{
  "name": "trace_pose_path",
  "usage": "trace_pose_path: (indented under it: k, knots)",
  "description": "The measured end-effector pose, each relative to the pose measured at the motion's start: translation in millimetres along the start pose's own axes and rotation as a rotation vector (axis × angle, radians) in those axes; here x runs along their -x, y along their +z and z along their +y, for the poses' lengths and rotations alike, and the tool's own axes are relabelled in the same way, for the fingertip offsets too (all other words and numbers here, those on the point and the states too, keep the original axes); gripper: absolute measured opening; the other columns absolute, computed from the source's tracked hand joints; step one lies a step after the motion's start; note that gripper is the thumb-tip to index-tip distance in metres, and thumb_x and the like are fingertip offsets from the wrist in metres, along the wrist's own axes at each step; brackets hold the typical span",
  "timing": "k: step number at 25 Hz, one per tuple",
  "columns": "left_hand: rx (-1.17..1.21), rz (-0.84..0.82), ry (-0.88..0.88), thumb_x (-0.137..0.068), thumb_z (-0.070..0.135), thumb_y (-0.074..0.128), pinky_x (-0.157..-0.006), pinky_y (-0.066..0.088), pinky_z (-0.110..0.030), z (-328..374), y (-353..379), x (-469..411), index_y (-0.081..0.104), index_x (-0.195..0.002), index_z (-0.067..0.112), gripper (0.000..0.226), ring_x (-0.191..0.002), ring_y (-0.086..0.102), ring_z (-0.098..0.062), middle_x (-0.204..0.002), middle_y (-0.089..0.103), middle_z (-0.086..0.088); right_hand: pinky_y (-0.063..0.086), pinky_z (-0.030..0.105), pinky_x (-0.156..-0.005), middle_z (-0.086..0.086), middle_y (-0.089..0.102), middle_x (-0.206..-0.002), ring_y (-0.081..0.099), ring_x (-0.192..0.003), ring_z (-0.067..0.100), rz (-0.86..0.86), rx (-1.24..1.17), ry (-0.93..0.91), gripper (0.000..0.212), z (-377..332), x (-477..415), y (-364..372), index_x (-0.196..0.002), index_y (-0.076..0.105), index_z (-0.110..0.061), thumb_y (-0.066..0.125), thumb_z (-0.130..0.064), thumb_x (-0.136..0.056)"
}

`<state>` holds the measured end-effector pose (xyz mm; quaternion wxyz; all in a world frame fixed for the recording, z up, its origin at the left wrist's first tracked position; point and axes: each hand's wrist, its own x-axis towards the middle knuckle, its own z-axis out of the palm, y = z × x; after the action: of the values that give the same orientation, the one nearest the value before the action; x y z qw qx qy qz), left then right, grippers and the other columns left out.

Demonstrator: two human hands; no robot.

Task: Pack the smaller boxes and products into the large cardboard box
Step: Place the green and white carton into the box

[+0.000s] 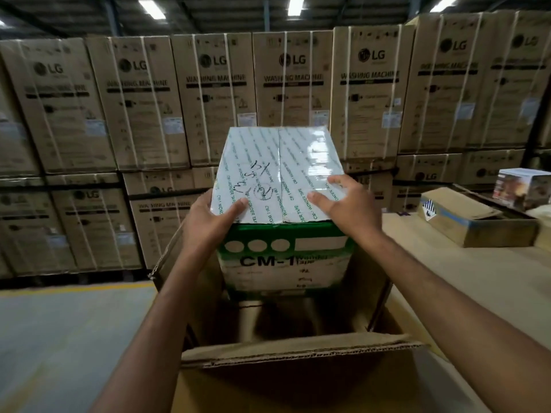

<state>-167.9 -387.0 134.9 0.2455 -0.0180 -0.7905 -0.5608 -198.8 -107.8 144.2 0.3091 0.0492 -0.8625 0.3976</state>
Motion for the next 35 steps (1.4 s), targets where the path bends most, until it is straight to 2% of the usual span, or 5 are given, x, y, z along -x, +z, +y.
trace_pose_path:
  k: [14, 22, 25, 29, 35]
  knots:
    - [-0.457, -0.565, -0.318, -0.091, 0.051, 0.067, -0.063, 0.056, -0.028, -26, 10, -7, 0.060, -0.101, 0.023, 0.031, -0.086, 0.070, -0.017, -0.097, 0.070, -0.001, 0.046, 0.031, -0.073, -0.007, 0.057, -0.128, 0.059, -0.093, 0.011, -0.436, 0.254, 0.255, 0.071, 34, 25, 28, -0.149, 0.046, -0.035, 0.059, -0.071, -0.089]
    - [-0.763, -0.758, -0.022, -0.076, 0.071, 0.064, -0.119, 0.032, -0.048, -23, 24, -6, 0.017, -0.161, 0.015, 0.112, -0.149, 0.030, -0.030, -0.167, 0.020, -0.007, 0.035, 0.048, -0.114, 0.006, 0.028, -0.164, 0.031, -0.146, 0.030, -0.602, 0.497, 0.024, 0.045, 29, 16, 46, -0.137, 0.061, -0.030, 0.057, -0.052, -0.097]
    - [-0.861, -0.877, 0.047, -0.074, 0.071, 0.068, -0.120, 0.026, -0.044, -16, 33, -4, 0.020, -0.160, 0.017, 0.112, -0.152, 0.025, -0.030, -0.166, 0.023, -0.002, 0.052, 0.044, -0.086, 0.013, 0.068, -0.117, 0.061, -0.108, 0.036, -0.687, 0.353, 0.009, 0.020, 18, 19, 66, -0.094, 0.072, -0.010, 0.057, -0.022, -0.087]
    - [-0.895, -0.721, 0.146, -0.072, 0.072, 0.071, -0.123, 0.019, -0.042, -27, 27, -6, 0.011, -0.163, 0.017, 0.122, -0.155, 0.017, -0.025, -0.170, 0.009, -0.004, 0.039, 0.031, -0.060, 0.011, 0.052, -0.065, 0.054, -0.063, 0.028, -0.658, 0.225, 0.165, 0.023, 1, 12, 88, -0.066, 0.050, -0.010, 0.052, -0.005, -0.089]
    - [-0.570, -0.573, 0.134, -0.074, 0.084, 0.054, -0.110, 0.045, -0.044, -29, -3, -9, 0.025, -0.160, 0.018, 0.113, -0.135, 0.052, -0.026, -0.157, 0.043, -0.010, 0.046, 0.038, -0.089, 0.005, 0.058, -0.128, 0.056, -0.121, 0.029, -0.536, -0.165, 0.497, 0.050, -39, -5, 101, -0.135, 0.051, -0.005, 0.069, -0.029, -0.095]
